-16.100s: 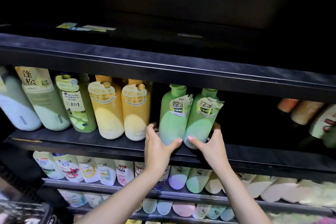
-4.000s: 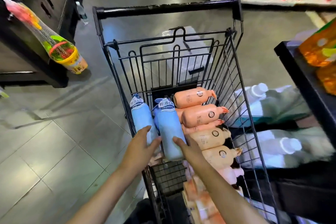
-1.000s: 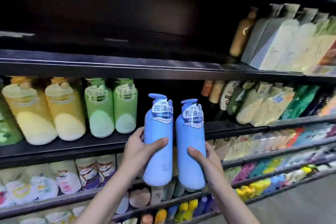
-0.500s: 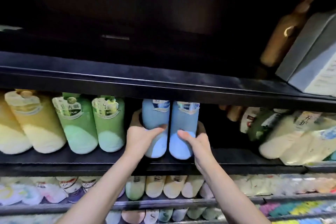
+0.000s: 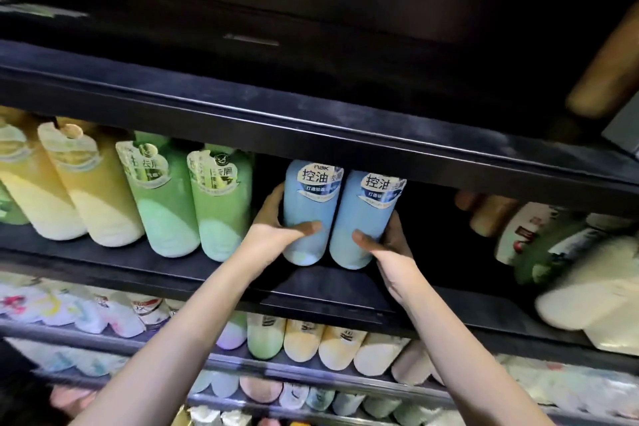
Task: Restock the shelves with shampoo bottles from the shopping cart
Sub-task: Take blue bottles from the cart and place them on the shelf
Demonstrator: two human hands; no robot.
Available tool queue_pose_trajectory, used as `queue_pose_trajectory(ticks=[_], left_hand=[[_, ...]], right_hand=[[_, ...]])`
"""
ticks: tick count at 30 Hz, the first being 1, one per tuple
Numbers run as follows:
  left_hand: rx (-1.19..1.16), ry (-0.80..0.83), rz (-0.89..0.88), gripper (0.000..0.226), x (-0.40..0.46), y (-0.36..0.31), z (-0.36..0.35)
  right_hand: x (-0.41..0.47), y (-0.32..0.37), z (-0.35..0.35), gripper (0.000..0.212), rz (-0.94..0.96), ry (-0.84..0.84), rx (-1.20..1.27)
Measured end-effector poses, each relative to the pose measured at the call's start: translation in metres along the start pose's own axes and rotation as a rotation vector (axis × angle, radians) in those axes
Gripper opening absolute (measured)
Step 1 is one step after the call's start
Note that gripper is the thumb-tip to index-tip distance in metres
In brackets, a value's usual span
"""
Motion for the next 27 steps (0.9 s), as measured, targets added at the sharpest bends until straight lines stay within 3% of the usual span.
queue_pose_trajectory(ticks=[4,7,9,14,17,24,27], left_hand=[[0.116,-0.078,0.011,0.075,-0.005,0.008,-0.002],[0.335,-0.218,0.018,0.097,-0.016,0.023,-0.008],[0.475,-0.304,0.025,0.097,-0.021,0.030,-0.016],[0.308,-0.431,0.047,0.070,-0.018,0.034,-0.022],[0.192,-0.404,0.024,0.064,-0.005,0.042,-0.013],[0.319,-0.392,0.026,0.074,0.016,0.054,-0.005],[0.411,-0.441,0.070,0.089,0.021,0.055,-0.007]], right_hand=[[-0.001,-0.007,0.009,0.071,-0.026,0.013,-0.143],[-0.003,-0.019,0.014,0.069,-0.055,-0.026,-0.287],[-0.002,-0.024,0.013,0.069,-0.065,-0.071,-0.336],[0.018,-0.020,0.003,0.089,-0.113,-0.162,-0.422],[0.033,-0.015,-0.004,0.083,-0.117,-0.175,-0.482],[0.050,-0.020,-0.012,0.073,-0.094,-0.222,-0.484],[0.052,-0.023,-0.014,0.075,-0.076,-0.241,-0.477]])
Point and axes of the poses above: each hand's wrist, its own x-axis towards the middle knuckle, its own z-axis out of the back of the hand, y = z × x, the point moved 3 cm from there along x, towards the middle knuckle, and after that the axes turned 14 degrees about y, right-handed, at the moved point
